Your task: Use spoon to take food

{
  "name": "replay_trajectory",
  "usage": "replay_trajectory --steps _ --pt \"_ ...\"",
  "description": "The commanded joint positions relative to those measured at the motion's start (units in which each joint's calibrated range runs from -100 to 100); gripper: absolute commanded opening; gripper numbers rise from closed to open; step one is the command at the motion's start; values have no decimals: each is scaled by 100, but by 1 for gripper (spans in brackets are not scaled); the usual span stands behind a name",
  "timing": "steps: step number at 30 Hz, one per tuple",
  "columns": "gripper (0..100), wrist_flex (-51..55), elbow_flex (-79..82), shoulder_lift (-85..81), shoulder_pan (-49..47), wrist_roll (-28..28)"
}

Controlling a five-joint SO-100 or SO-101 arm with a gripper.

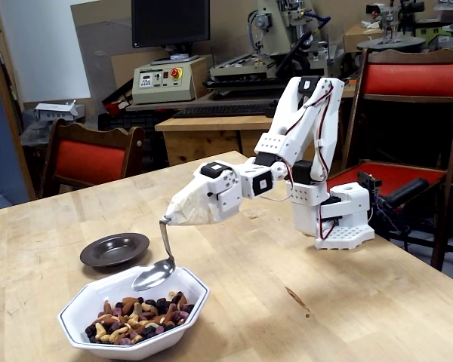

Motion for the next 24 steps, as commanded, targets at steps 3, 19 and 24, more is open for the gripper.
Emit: replay_trajectory --steps 3,19,24 --pt "4 -167 -377 -46 89 15" --pt "4 -175 189 -98 608 352" --pt "4 -127 189 -115 608 230"
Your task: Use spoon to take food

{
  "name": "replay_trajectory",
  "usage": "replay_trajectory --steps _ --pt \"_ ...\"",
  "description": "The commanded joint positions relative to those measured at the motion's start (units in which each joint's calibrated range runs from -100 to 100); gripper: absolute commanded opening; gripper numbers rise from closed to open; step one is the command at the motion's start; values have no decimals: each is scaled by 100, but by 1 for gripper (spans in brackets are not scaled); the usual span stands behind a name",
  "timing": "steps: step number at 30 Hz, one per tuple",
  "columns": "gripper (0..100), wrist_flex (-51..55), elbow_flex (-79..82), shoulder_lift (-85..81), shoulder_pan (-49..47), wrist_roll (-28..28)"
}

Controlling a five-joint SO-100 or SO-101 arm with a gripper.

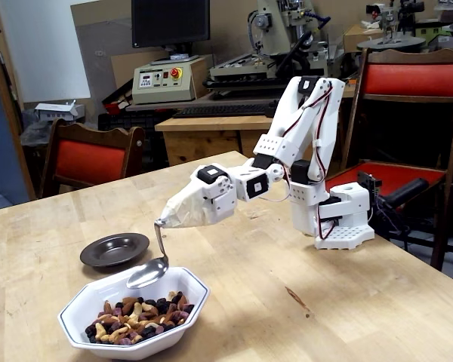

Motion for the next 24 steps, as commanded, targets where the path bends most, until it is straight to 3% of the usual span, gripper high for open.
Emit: replay_trajectory --steps 1,10,24 --pt "4 -111 -68 -115 51 -54" --pt "4 -9 -42 -46 -8 -49" --pt "4 1968 -413 -132 36 -54"
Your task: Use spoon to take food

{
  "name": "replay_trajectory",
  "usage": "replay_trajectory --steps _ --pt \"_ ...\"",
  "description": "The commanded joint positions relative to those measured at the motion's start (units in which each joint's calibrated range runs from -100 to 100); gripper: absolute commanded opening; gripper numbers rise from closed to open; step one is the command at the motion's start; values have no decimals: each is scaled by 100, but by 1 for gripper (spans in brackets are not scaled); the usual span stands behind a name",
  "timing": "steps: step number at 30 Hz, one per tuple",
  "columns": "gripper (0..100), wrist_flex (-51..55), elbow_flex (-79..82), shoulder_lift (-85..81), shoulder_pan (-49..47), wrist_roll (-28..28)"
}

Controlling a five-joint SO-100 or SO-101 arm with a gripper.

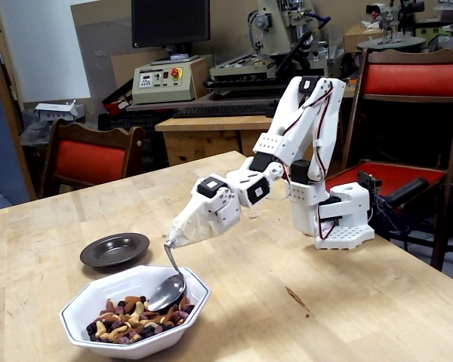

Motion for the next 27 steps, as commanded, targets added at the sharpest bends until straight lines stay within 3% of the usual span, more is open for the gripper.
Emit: replay_trajectory --steps 1,27 --pt "4 399 -381 -115 36 -5" --pt "4 605 -877 -12 6 -10"
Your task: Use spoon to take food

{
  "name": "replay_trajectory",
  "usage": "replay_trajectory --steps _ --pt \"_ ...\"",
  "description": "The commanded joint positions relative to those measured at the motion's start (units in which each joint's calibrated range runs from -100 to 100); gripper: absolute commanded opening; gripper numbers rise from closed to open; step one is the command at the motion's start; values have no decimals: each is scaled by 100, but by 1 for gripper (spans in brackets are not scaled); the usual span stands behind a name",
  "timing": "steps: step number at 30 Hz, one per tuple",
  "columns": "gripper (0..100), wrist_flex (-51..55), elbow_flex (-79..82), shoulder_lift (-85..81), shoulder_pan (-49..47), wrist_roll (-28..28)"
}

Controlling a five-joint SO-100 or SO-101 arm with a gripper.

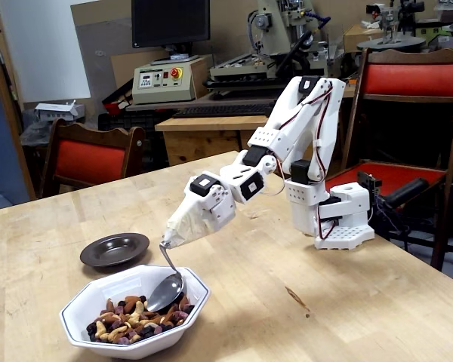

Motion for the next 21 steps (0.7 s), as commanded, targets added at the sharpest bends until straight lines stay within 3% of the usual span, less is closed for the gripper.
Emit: replay_trajectory --steps 1,11,21 --pt "4 -51 -250 -12 -1 -10" --pt "4 -74 -286 596 51 -10" --pt "4 -810 -1596 2076 51 -10"
